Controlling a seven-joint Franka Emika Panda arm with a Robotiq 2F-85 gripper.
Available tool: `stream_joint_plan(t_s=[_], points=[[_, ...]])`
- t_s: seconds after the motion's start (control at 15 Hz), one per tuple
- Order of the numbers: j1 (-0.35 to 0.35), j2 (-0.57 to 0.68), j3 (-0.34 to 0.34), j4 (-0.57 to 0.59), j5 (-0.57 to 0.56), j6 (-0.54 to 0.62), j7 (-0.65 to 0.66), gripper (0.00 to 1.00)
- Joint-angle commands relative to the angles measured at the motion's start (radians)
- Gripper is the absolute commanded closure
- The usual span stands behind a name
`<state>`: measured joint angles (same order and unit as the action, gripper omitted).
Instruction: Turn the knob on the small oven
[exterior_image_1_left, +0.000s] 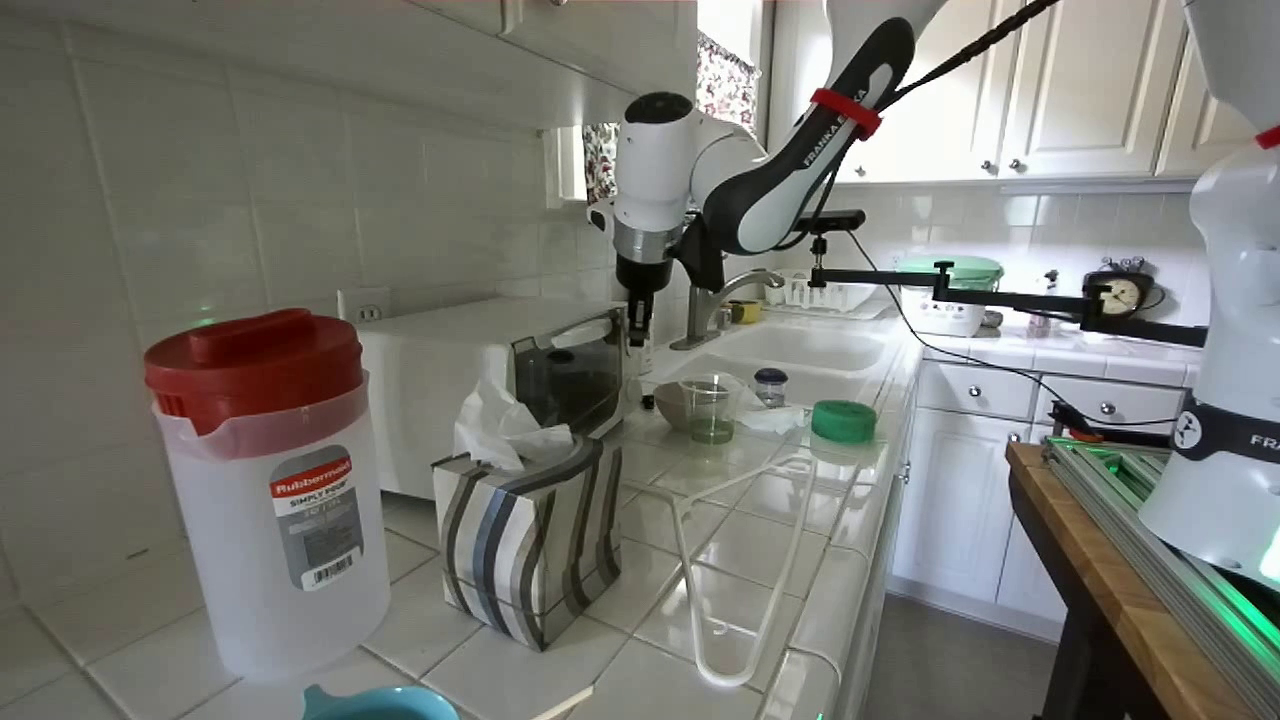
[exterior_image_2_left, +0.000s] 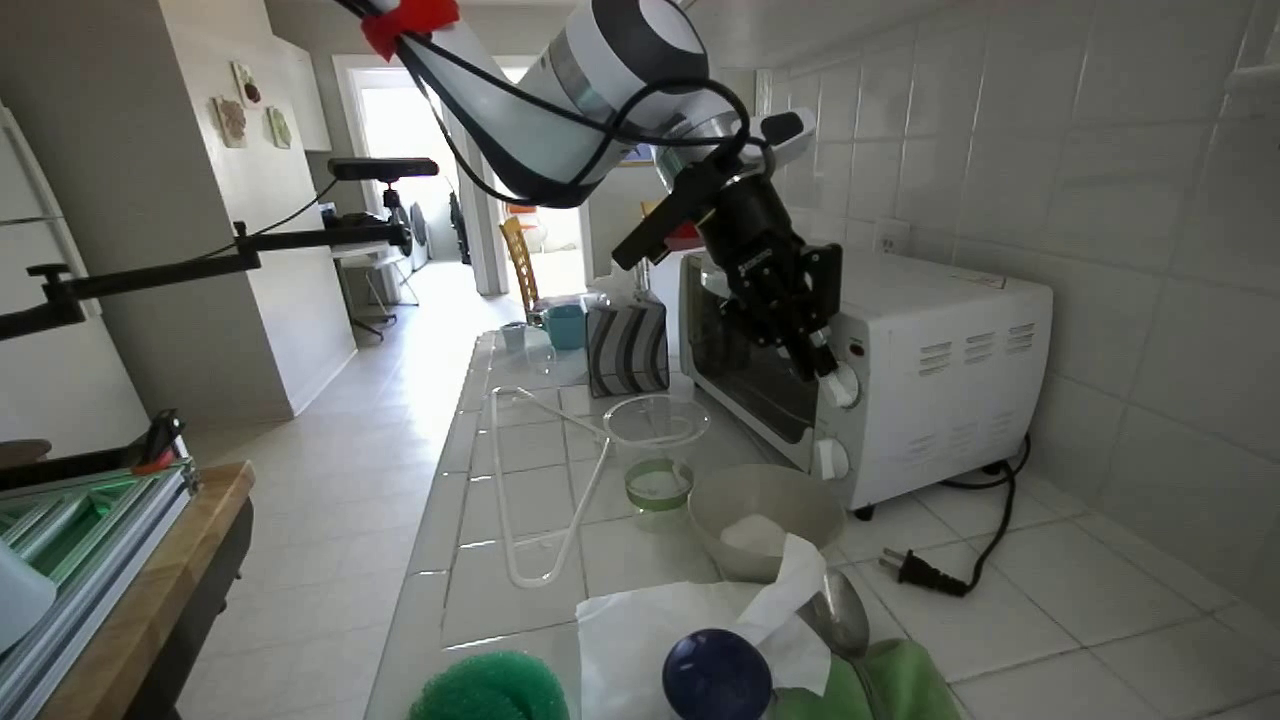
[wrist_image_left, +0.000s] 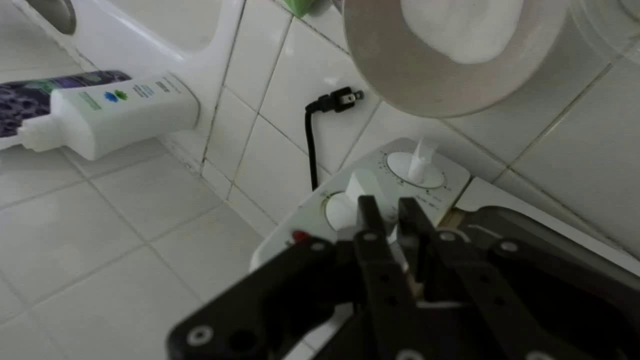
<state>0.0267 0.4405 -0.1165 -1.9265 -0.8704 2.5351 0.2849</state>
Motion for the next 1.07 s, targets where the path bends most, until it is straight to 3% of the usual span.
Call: stream_joint_plan(t_s=[0.0, 0.13, 0.6, 0.8, 1.0], points=[[0.003, -0.017, 0.001, -0.012, 0.010, 0.028, 0.003, 0.58], [0.005, -0.014, 0.003, -0.013, 0.010, 0.026, 0.000, 0.53], [0.002, -0.011, 0.015, -0.022, 0.038, 0.004, -0.032, 0.02], [0.001, -0.008, 0.016, -0.020, 0.058, -0.010, -0.044, 0.00], [-0.001, -0.003, 0.020, -0.020, 0.081, -0.024, -0.068, 0.18]])
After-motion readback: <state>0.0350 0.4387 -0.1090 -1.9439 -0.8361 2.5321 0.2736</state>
